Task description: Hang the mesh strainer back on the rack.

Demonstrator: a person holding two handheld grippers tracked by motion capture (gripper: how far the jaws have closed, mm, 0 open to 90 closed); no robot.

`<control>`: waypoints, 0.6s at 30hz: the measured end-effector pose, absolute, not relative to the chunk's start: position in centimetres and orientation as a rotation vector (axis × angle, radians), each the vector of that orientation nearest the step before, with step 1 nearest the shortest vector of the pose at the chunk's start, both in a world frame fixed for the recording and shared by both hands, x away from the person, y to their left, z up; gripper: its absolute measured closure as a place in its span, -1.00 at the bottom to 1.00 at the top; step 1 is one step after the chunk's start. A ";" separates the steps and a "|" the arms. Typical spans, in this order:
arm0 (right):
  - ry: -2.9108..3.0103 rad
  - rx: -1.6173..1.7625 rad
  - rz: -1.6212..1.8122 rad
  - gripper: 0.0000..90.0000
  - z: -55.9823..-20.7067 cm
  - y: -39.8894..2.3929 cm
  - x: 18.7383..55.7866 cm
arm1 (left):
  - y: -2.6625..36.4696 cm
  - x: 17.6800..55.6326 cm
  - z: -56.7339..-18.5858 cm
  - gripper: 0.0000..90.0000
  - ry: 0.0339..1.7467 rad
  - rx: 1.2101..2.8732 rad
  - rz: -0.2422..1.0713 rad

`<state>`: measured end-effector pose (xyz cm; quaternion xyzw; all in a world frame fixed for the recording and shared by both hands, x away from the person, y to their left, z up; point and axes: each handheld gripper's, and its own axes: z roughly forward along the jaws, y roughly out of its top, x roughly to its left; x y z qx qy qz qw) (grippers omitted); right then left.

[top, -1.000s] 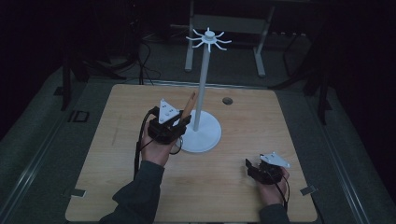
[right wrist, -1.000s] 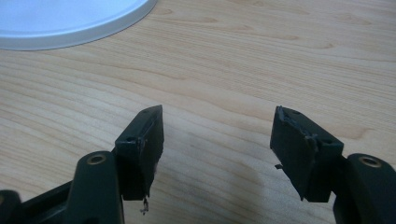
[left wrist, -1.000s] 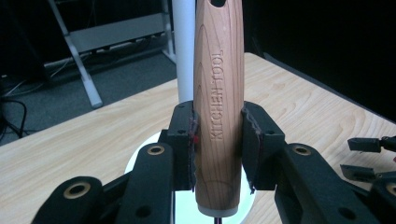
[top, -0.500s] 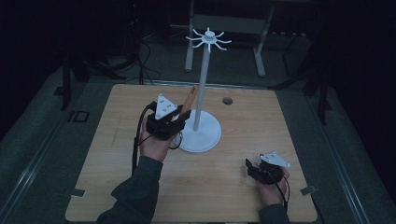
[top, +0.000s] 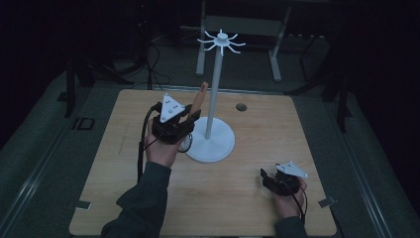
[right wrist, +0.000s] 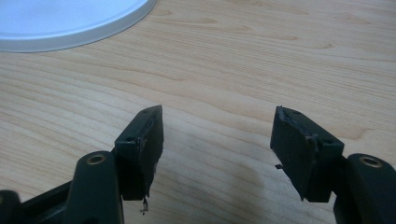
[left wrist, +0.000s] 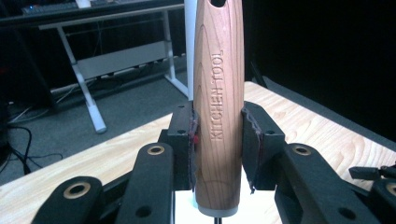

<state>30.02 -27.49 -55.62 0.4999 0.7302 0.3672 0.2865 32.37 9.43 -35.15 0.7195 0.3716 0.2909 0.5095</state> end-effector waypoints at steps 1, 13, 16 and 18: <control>1.950 1.335 0.982 -0.24 -55.6 -27.5 30.0 | 9.4 32.4 -35.0 0.51 0.893 1.732 0.702; 1.951 1.334 0.979 -0.25 -55.6 -27.5 30.0 | 9.2 32.7 -33.4 0.51 0.876 1.718 0.723; 1.950 1.333 0.979 -0.25 -55.6 -27.5 30.0 | 9.2 32.8 -33.1 0.51 0.872 1.714 0.727; 1.949 1.334 0.980 -0.25 -55.6 -27.5 30.0 | 9.1 32.9 -32.6 0.51 0.871 1.702 0.735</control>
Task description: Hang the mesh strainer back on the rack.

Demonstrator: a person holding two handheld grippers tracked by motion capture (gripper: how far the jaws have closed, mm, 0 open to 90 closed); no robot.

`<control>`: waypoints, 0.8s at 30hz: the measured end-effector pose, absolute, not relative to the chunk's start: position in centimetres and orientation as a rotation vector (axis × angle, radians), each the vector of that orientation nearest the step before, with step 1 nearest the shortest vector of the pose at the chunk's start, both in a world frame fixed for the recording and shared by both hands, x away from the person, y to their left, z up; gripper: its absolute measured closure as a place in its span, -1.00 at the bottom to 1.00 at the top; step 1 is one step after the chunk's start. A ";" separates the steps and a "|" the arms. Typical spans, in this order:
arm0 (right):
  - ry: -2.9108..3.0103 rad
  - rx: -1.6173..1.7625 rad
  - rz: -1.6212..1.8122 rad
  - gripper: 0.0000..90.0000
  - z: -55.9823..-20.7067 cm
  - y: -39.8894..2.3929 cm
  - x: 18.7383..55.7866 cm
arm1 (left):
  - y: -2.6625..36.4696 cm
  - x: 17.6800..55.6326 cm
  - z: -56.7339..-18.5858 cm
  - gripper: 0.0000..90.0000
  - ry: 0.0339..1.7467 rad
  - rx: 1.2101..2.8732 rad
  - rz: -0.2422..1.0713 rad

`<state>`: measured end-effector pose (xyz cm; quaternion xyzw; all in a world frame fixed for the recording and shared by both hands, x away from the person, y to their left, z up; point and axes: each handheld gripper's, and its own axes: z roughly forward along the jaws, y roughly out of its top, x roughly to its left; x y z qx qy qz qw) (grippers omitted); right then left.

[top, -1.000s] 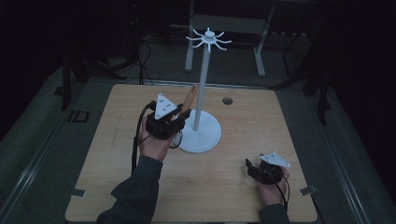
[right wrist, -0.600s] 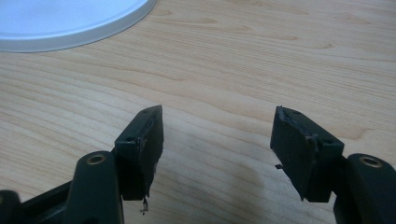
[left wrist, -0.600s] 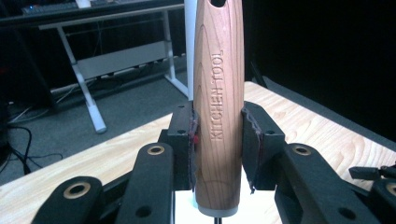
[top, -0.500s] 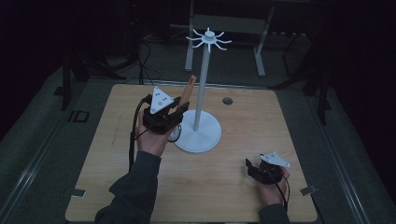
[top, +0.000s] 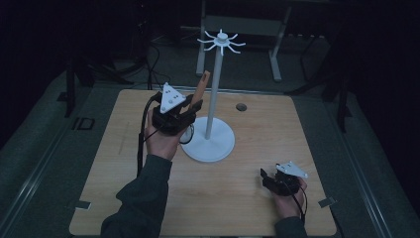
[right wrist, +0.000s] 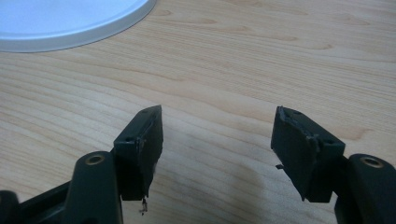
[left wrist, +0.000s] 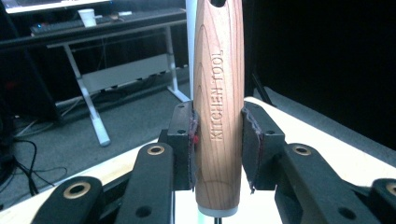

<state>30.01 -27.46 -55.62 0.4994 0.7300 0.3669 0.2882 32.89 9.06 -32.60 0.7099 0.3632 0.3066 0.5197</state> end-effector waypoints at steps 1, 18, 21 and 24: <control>1.950 1.334 0.979 -0.25 -55.6 -27.5 30.0 | 9.0 32.9 -32.5 0.51 0.871 1.700 0.740; 1.950 1.334 0.980 -0.25 -55.6 -27.5 30.0 | 8.2 33.0 -31.2 0.51 0.888 1.646 0.768; 1.950 1.333 0.980 -0.25 -55.6 -27.5 30.0 | 8.0 32.9 -31.0 0.51 0.886 1.639 0.777; 1.951 1.333 0.979 -0.25 -55.6 -27.5 30.0 | 7.9 32.9 -30.7 0.51 0.881 1.634 0.789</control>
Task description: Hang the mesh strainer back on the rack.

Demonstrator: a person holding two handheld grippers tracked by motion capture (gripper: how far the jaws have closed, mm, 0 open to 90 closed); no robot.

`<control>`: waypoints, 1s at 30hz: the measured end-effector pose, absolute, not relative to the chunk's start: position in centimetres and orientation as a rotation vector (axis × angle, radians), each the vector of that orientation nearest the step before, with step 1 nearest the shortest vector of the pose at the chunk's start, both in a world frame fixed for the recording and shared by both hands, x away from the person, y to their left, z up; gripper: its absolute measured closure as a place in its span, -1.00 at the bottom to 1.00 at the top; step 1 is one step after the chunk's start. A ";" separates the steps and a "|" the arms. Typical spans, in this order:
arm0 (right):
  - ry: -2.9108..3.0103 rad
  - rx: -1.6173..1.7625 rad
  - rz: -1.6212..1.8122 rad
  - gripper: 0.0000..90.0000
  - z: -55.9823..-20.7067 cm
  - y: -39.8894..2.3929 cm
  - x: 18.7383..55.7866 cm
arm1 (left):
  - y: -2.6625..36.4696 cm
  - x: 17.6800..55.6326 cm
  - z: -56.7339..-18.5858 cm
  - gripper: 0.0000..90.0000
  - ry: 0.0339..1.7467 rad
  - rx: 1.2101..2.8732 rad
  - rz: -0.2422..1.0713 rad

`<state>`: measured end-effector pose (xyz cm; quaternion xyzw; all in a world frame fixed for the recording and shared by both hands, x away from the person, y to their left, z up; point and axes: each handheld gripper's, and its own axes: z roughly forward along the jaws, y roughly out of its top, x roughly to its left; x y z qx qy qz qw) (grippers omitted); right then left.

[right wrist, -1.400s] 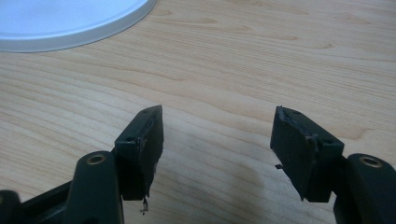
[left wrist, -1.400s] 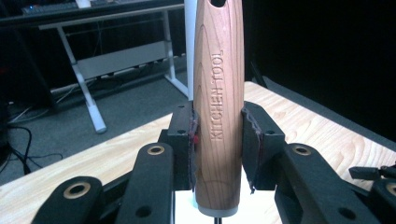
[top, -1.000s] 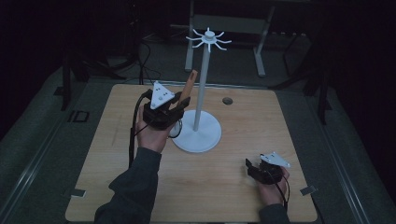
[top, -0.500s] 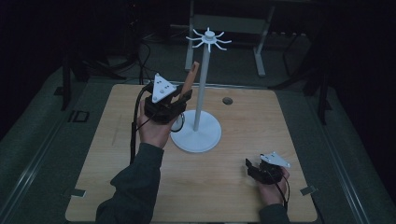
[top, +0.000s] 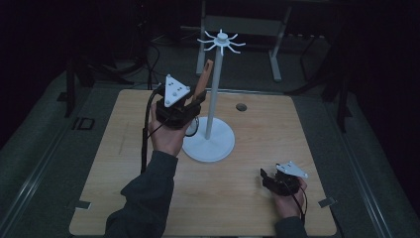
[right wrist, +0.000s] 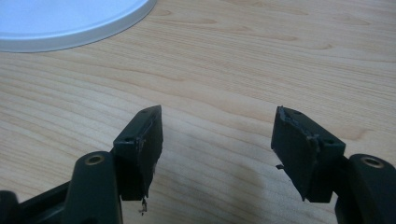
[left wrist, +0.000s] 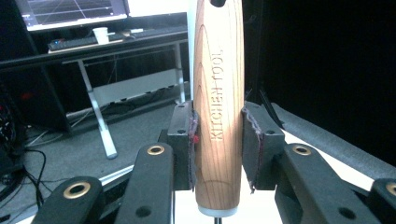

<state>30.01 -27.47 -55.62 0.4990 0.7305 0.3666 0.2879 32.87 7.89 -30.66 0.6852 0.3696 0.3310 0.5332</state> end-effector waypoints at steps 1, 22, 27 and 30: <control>1.951 1.334 0.979 -0.25 -55.6 -27.5 30.0 | 7.9 32.9 -30.5 0.51 0.880 1.633 0.792; 1.949 1.334 0.982 -0.25 -55.6 -27.5 30.0 | 7.7 33.1 -29.8 0.51 0.945 1.535 0.834; 1.949 1.333 0.981 -0.25 -55.6 -27.5 30.0 | 7.7 33.1 -29.7 0.51 0.955 1.531 0.849; 1.948 1.333 0.982 -0.26 -55.6 -27.5 30.0 | 7.6 33.1 -29.7 0.51 0.964 1.522 0.854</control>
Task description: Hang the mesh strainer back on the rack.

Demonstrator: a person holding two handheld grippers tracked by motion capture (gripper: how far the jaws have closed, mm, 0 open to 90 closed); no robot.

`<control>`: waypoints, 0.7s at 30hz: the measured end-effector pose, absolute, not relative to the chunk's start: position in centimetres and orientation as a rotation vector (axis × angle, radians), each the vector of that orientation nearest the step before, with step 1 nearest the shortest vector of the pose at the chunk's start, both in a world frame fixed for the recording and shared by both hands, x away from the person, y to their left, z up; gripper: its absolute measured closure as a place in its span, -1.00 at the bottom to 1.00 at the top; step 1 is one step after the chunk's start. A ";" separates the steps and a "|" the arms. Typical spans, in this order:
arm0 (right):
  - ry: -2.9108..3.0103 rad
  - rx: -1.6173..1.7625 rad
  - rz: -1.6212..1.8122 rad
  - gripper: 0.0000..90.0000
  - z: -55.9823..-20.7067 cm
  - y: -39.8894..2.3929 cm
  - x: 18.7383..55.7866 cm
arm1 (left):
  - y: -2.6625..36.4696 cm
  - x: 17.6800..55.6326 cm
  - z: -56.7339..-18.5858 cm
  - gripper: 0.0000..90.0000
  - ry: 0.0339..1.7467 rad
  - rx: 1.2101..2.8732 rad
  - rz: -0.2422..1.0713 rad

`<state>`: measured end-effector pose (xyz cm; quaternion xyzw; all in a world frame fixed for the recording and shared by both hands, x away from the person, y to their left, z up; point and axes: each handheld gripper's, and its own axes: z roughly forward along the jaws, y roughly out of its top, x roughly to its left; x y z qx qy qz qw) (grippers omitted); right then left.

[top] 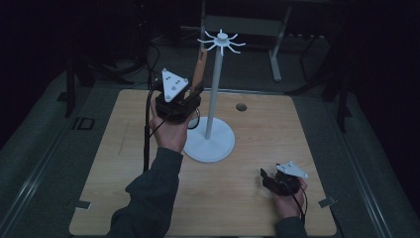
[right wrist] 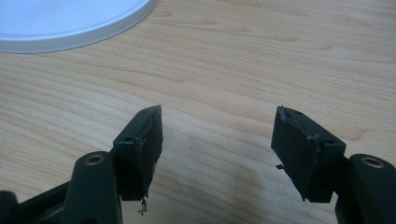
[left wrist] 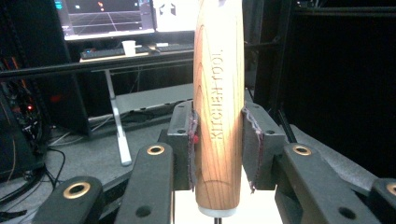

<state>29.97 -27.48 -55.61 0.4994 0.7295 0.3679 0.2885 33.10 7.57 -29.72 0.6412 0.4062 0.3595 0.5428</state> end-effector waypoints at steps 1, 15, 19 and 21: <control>1.948 1.334 0.982 -0.26 -55.6 -27.5 30.0 | 7.5 33.1 -29.7 0.51 0.967 1.518 0.857; 1.948 1.328 0.980 -0.26 -55.6 -27.4 30.0 | 7.5 33.8 -29.4 0.51 0.998 1.493 0.861; 1.948 1.326 0.979 -0.27 -55.6 -27.4 30.0 | 7.6 34.1 -29.2 0.51 0.998 1.495 0.846; 1.949 1.326 0.979 -0.27 -55.6 -27.4 30.0 | 7.9 34.3 -29.0 0.51 0.989 1.500 0.824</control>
